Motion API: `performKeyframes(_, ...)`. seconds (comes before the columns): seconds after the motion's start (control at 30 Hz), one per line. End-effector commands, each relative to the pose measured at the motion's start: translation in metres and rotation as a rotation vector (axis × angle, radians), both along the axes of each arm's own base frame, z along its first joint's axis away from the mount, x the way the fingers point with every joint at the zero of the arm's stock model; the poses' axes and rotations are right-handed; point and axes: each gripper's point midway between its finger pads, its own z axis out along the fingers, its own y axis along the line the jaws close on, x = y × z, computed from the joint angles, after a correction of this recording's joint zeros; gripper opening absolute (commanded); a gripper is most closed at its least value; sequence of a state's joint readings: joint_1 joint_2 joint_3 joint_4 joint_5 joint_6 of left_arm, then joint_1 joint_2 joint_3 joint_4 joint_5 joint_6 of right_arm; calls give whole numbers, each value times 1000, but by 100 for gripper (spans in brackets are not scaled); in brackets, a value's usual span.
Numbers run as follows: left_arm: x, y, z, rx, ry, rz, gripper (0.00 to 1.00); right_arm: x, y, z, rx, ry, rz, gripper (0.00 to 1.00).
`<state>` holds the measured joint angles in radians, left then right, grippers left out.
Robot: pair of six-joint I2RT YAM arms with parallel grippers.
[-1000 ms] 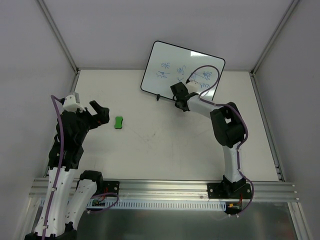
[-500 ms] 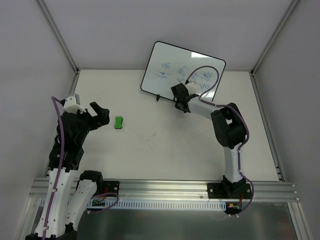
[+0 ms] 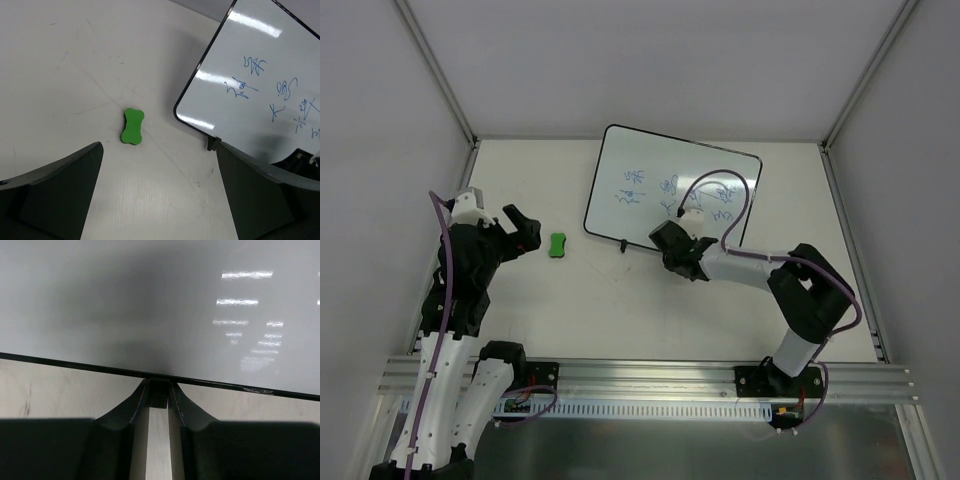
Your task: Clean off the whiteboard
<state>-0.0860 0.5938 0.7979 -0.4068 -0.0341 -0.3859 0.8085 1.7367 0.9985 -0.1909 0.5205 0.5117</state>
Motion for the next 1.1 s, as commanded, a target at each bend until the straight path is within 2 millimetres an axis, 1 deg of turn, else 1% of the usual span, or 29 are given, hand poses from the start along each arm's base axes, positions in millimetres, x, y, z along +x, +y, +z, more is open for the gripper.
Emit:
performKeyframes(0.0,2,-3,-4,-14,11,-3,99,-29,9,22,51,-52,-16,0)
performKeyframes(0.03,2,-3,-4,-16,13,-2,99,-42,13,21,45,-47,0,0)
performKeyframes(0.07,2,-2,-4,-15,13,1,99,-48,16,24,77,-51,-18,0)
performKeyframes(0.1,2,-2,-5,-14,16,2,99,-53,15,24,73,-57,-26,0)
performKeyframes(0.13,2,-2,-6,-15,20,1,99,-63,19,23,66,-51,-9,0)
performKeyframes(0.2,2,-3,-8,-19,24,1,99,-70,23,25,79,-54,-22,0)
performKeyframes(0.23,2,-3,-8,-23,26,-1,99,-76,27,24,73,-50,-2,0)
performKeyframes(0.3,2,-4,-11,-24,32,-4,99,-80,30,23,72,-47,2,1)
performKeyframes(0.4,1,-5,-17,-32,43,-3,99,-85,33,17,72,-32,5,5)
performKeyframes(0.47,1,-7,-19,-43,50,-9,99,-88,34,12,71,-10,14,14)
performKeyframes(0.5,0,-8,-20,-44,53,-12,99,-90,34,11,68,-2,21,24)
performKeyframes(0.57,0,-8,-22,-50,57,-11,99,-92,36,12,65,-4,38,32)
performKeyframes(0.67,0,-8,-23,-51,60,-12,99,-94,40,18,57,-5,81,38)
performKeyframes(0.7,0,-8,-23,-50,60,-12,99,-95,43,23,57,-9,103,39)
performKeyframes(0.73,0,-8,-23,-49,61,-11,99,-98,46,26,58,-3,123,45)
performKeyframes(0.8,1,-8,-24,-47,64,-10,99,-100,49,36,62,-10,163,51)
performKeyframes(0.83,1,-7,-25,-43,69,-8,99,-103,51,38,65,-4,187,59)
performKeyframes(0.9,2,-7,-25,-38,71,-9,99,-102,51,49,67,-19,219,64)
performKeyframes(0.93,3,-7,-27,-32,80,-9,99,-101,53,64,65,-46,272,71)
performKeyframes(1.0,4,-7,-28,-28,86,-11,99,-100,55,81,55,-75,343,77)
performKeyframes(1.03,6,-7,-31,-23,101,-12,99,-97,55,100,42,-115,407,83)
performKeyframes(1.07,8,-7,-32,-22,106,-10,99,-97,55,109,44,-133,435,86)
